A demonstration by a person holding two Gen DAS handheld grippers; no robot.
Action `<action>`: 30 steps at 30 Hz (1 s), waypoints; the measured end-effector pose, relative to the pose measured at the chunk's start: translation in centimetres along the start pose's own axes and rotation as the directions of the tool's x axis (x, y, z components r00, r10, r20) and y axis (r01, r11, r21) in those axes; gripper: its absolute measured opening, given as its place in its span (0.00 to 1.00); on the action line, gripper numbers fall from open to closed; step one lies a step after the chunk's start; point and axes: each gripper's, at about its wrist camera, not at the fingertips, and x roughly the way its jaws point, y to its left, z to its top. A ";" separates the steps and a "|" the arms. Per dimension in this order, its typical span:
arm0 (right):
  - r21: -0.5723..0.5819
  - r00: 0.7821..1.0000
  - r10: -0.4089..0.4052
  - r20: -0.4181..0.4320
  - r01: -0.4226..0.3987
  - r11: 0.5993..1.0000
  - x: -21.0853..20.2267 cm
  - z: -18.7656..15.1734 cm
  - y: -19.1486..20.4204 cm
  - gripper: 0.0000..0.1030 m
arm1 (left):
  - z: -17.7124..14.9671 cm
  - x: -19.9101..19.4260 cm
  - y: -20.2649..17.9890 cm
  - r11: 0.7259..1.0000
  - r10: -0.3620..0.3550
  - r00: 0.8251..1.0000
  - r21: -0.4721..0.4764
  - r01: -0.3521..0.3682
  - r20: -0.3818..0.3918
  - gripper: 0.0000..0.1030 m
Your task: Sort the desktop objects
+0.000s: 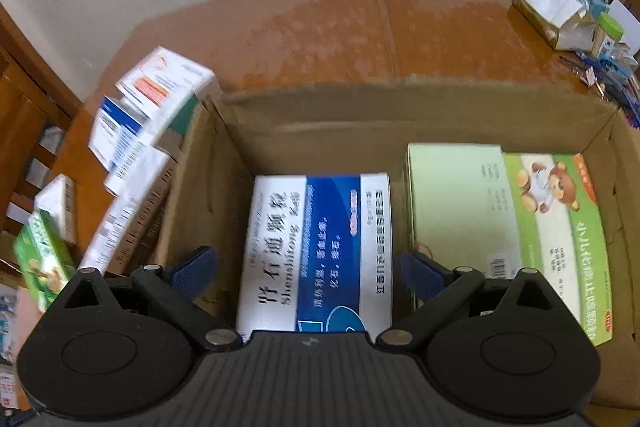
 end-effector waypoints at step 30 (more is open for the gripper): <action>-0.776 0.951 -0.163 -0.264 -0.109 0.621 1.4 -2.5 4.9 1.00 | -0.6 0.5 0.9 0.997 0.004 1.000 -0.076 -0.003 0.011 1.00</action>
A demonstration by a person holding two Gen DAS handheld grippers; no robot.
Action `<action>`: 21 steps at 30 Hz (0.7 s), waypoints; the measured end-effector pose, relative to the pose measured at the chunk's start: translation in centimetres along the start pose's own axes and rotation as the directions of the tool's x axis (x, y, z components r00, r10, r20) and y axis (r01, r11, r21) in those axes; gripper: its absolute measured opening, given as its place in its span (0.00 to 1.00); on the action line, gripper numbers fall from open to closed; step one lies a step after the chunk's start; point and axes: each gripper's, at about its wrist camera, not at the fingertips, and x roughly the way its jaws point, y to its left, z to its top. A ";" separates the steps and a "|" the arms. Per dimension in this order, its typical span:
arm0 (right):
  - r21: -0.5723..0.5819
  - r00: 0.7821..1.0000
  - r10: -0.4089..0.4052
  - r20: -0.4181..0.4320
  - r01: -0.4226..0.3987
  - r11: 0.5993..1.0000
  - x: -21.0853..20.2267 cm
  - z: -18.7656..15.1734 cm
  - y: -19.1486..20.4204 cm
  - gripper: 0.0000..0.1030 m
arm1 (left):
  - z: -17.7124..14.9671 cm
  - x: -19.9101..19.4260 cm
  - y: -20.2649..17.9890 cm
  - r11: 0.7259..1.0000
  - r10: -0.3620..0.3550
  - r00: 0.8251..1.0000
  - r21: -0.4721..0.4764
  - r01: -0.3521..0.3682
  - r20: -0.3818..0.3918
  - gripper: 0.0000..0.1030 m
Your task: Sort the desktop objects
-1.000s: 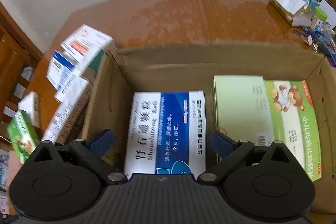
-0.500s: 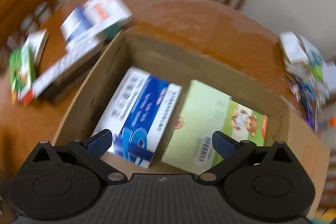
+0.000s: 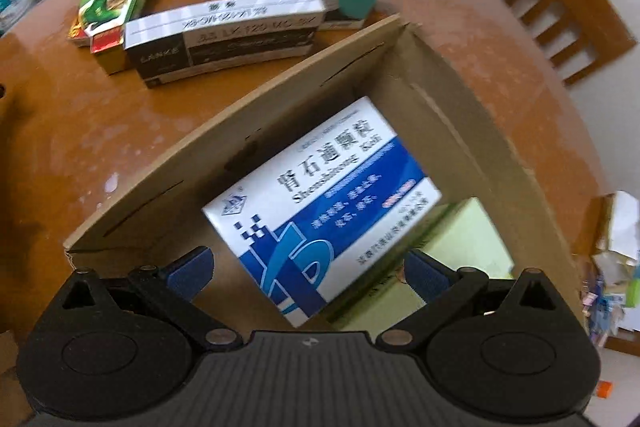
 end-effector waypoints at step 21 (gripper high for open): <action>-0.097 0.989 0.025 -0.148 -0.039 0.994 3.6 2.1 -0.5 1.00 | 0.5 1.1 0.2 1.000 -0.007 1.000 -0.022 0.007 -0.017 1.00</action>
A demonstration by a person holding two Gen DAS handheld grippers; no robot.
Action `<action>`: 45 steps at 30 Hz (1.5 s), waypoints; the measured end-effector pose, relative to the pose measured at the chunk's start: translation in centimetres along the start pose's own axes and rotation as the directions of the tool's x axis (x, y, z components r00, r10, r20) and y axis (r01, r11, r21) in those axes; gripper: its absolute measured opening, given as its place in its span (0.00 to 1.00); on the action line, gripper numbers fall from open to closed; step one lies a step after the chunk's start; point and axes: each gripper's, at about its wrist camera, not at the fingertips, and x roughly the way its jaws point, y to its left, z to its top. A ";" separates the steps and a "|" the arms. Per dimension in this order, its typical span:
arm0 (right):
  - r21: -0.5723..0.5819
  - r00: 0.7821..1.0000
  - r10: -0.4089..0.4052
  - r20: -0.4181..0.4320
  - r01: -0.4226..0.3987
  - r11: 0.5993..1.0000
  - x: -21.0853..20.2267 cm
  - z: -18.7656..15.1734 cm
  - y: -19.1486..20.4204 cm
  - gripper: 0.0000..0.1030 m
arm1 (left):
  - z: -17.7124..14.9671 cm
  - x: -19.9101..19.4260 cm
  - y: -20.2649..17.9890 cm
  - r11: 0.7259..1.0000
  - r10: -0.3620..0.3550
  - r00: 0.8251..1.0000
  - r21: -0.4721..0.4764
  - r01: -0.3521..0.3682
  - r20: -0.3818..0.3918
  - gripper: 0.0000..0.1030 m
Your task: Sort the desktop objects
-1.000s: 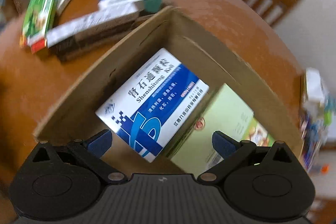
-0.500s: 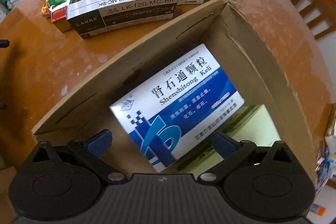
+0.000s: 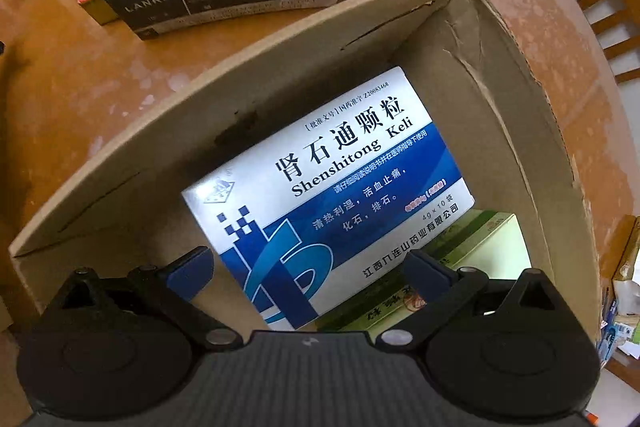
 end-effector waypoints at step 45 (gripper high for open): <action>0.668 0.690 -0.217 0.690 -0.492 0.559 -14.2 -25.3 -2.6 1.00 | 3.2 -1.4 -5.8 0.991 -0.045 0.995 0.129 0.034 0.084 1.00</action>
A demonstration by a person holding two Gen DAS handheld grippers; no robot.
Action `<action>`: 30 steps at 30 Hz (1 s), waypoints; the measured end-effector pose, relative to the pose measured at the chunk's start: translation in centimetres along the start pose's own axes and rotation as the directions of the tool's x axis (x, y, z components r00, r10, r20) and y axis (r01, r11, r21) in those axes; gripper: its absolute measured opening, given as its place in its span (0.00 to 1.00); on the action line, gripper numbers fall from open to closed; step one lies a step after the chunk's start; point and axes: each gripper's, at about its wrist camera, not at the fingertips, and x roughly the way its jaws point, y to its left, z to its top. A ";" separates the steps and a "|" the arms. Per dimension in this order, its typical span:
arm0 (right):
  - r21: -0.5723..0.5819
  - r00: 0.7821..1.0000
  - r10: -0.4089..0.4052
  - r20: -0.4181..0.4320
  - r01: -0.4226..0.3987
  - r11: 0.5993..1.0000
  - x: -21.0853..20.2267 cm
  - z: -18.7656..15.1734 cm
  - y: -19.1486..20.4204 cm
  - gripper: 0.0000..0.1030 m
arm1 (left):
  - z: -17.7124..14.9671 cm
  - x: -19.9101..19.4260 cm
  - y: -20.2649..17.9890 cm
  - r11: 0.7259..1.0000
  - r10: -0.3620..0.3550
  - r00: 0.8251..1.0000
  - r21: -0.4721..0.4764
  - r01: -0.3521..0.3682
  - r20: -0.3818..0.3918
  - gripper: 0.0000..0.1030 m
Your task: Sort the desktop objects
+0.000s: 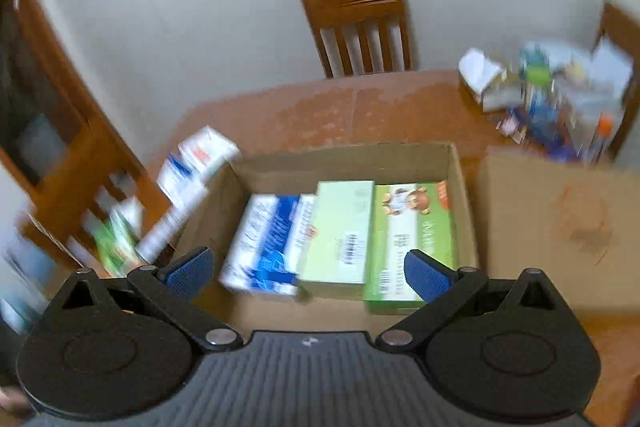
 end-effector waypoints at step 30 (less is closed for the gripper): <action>0.418 0.822 0.317 -0.472 -0.108 0.902 21.7 -1.2 -2.3 1.00 | -0.4 -0.7 -2.9 0.974 0.179 0.980 -0.127 -0.189 -0.082 1.00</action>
